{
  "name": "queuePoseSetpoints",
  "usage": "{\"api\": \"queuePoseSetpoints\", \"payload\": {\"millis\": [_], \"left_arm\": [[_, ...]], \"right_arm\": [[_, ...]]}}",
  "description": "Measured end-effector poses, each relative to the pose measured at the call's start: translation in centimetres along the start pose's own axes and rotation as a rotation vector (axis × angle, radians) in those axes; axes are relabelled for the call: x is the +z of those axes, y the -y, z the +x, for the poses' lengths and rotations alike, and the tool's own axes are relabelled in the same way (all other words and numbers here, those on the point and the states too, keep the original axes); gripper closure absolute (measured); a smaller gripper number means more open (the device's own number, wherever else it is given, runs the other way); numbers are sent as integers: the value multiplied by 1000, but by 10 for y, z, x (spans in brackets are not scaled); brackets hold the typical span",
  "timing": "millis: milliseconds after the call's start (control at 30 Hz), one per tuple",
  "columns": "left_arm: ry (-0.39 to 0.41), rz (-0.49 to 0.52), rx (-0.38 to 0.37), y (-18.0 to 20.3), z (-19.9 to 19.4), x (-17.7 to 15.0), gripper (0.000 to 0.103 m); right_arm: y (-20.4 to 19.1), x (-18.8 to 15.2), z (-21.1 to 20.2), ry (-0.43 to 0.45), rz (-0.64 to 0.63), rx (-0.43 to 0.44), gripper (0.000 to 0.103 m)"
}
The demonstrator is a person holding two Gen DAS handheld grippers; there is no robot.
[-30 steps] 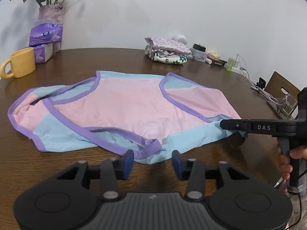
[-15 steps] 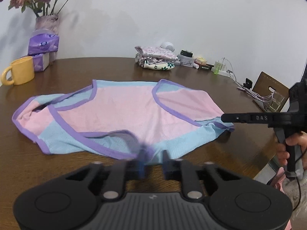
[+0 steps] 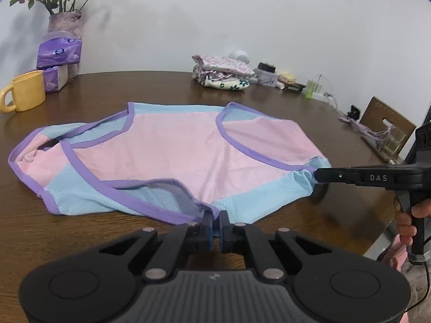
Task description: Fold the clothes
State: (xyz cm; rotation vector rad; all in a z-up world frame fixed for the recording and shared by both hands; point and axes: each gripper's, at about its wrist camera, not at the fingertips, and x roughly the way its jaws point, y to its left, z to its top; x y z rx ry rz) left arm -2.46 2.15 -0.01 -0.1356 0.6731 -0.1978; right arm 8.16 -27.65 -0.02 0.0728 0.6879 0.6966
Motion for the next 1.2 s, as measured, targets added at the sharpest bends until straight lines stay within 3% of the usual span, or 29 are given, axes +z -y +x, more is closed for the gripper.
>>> {"api": "queuePoseSetpoints", "payload": {"millis": [267, 433, 533, 633, 767, 933, 1000, 1200], "left_arm": [[-4, 31, 13, -4, -20, -18, 99], [-7, -20, -1, -11, -26, -18, 66], [33, -41, 12, -12, -29, -10, 64], [18, -53, 20, -12, -19, -3, 66], [-31, -35, 31, -10, -3, -7, 74], [17, -80, 26, -14, -9, 2, 57], [25, -60, 53, -12, -7, 9, 57], [-5, -49, 88, -10, 18, 20, 59]], "right_arm": [[-8, -16, -19, -16, -83, 4, 101], [1, -26, -20, -39, -44, 3, 96], [10, -23, -31, 11, 7, 16, 93], [17, -17, -33, 38, 25, -15, 82], [20, -19, -20, -12, 21, -39, 82], [47, -6, -38, 87, 119, -114, 76], [61, 2, -34, 80, 147, -169, 76], [78, 18, 7, -9, 189, -208, 78]]}}
